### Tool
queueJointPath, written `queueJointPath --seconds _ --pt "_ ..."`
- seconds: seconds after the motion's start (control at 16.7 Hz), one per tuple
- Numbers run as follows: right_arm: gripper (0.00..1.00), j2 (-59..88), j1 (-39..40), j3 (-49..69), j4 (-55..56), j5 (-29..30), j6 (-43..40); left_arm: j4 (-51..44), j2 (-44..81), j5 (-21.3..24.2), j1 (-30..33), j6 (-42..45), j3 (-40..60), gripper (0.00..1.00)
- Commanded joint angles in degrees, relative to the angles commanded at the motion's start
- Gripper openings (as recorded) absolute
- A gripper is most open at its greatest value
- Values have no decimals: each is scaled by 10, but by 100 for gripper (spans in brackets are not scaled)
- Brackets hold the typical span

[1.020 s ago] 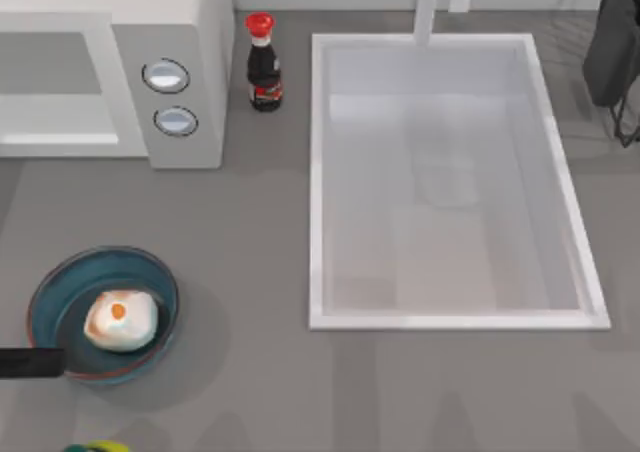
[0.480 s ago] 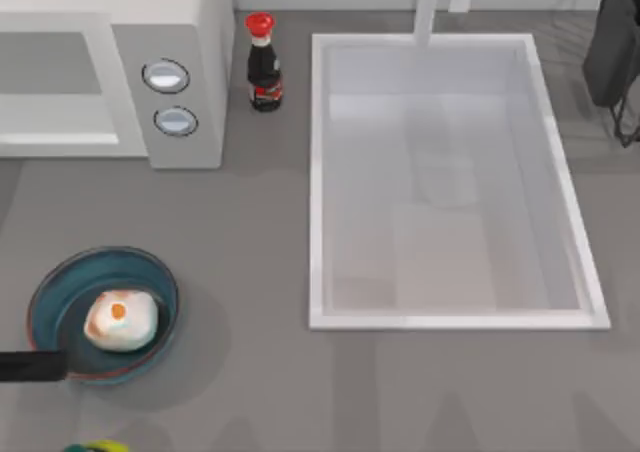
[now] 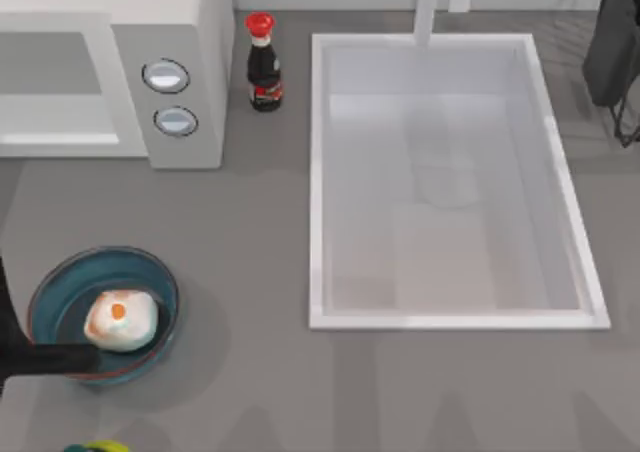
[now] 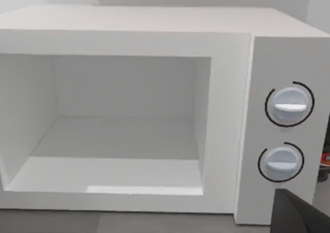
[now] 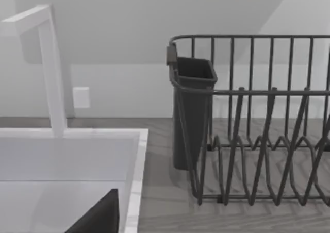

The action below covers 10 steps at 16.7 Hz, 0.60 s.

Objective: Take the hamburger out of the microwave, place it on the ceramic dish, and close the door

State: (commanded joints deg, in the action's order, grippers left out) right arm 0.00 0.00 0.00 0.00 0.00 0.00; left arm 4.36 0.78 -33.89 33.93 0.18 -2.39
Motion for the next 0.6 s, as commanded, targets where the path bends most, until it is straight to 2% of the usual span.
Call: queueJointPath --seconds 0.3,0.6 --pt "100 0 0 0 0 0 0 2 1 -1 0 0 2 0" --pt "100 0 0 0 0 0 0 77 94 -39 39 3 22 0"
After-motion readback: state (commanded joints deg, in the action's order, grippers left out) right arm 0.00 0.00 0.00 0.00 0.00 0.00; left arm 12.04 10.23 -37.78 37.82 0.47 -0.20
